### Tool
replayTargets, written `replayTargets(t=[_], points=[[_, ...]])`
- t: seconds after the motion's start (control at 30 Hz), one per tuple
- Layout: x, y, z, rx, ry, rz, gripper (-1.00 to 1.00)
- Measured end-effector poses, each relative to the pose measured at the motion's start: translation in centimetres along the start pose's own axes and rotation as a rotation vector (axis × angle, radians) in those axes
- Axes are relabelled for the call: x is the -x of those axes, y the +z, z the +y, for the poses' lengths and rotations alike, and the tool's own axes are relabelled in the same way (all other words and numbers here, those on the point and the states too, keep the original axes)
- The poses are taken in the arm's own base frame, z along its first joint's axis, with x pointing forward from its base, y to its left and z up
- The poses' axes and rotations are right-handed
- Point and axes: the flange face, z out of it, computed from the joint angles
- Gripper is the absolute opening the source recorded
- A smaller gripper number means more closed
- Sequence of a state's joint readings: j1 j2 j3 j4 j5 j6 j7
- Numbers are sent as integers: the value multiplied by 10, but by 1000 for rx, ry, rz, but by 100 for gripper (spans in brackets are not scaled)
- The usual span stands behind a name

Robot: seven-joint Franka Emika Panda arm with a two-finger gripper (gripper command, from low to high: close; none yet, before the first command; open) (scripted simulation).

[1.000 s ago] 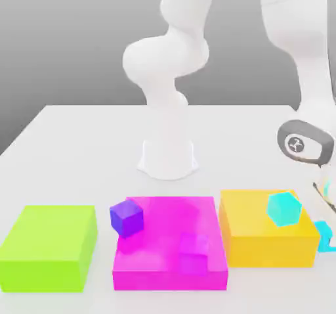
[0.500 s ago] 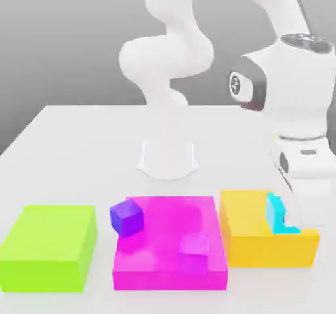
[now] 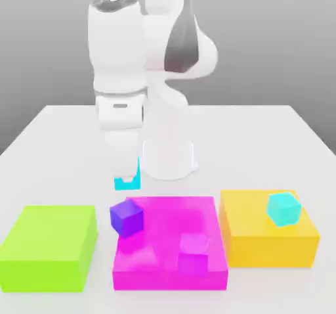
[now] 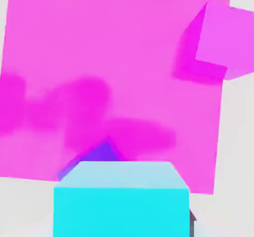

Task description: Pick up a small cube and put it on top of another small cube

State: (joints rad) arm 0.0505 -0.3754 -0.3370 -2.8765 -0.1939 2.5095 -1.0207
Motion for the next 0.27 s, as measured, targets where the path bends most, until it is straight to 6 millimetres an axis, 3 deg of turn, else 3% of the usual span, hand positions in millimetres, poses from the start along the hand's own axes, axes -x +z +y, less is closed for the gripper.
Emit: replayTargets(t=[0.17, 0.2, 0.27], points=[[3, 45, -1, -1, -4, -4, -100], [4, 51, -1, 1, -3, -5, 100], [4, 51, -1, 1, -3, -5, 100]])
